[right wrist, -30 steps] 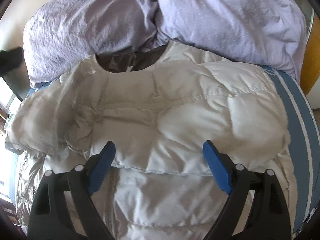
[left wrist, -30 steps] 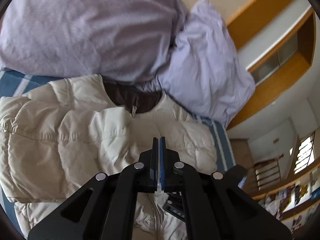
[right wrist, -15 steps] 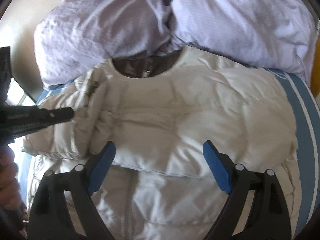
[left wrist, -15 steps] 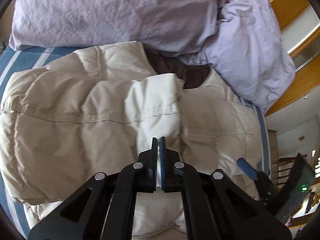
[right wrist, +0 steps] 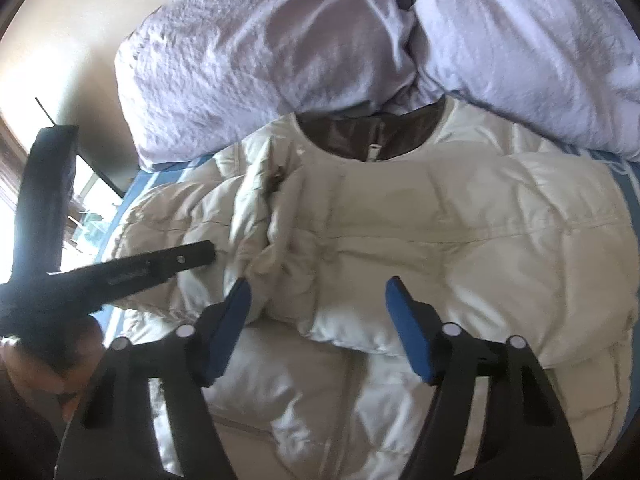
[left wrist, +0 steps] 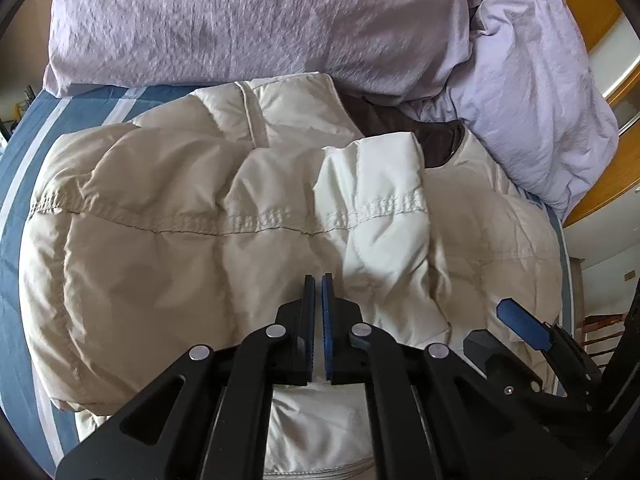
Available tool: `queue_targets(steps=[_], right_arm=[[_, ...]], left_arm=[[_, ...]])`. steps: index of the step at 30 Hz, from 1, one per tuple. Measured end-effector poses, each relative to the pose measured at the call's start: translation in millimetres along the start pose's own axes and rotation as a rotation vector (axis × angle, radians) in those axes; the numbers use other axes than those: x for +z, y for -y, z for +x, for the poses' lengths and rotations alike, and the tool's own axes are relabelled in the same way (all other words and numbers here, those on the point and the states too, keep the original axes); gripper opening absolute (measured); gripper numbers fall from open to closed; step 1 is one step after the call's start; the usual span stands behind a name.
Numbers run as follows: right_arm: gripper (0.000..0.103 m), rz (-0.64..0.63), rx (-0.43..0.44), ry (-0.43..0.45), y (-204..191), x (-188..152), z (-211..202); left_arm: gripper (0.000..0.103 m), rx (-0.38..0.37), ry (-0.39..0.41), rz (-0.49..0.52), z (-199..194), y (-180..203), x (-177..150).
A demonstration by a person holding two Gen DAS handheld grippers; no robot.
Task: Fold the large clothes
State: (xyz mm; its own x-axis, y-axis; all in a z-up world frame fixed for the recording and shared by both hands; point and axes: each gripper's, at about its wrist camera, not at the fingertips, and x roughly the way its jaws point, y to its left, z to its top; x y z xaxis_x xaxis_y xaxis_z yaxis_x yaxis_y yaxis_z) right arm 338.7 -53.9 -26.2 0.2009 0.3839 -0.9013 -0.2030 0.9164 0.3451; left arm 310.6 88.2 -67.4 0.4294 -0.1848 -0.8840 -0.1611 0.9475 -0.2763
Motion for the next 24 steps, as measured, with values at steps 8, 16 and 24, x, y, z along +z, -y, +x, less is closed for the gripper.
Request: queue_targets(steps=[8,16,24], right_arm=[[0.064,0.014,0.049,-0.025,-11,6,9],[0.063,0.01,0.028,-0.077,-19,6,34],[0.01,-0.005,0.044,-0.067,-29,3,38]], left_arm=[[0.054,0.08,0.039,0.025,-10,-4,-4],[0.054,0.117,0.057,0.021,-21,-18,-10],[0.055,0.132,0.062,0.004,-28,-29,-16]])
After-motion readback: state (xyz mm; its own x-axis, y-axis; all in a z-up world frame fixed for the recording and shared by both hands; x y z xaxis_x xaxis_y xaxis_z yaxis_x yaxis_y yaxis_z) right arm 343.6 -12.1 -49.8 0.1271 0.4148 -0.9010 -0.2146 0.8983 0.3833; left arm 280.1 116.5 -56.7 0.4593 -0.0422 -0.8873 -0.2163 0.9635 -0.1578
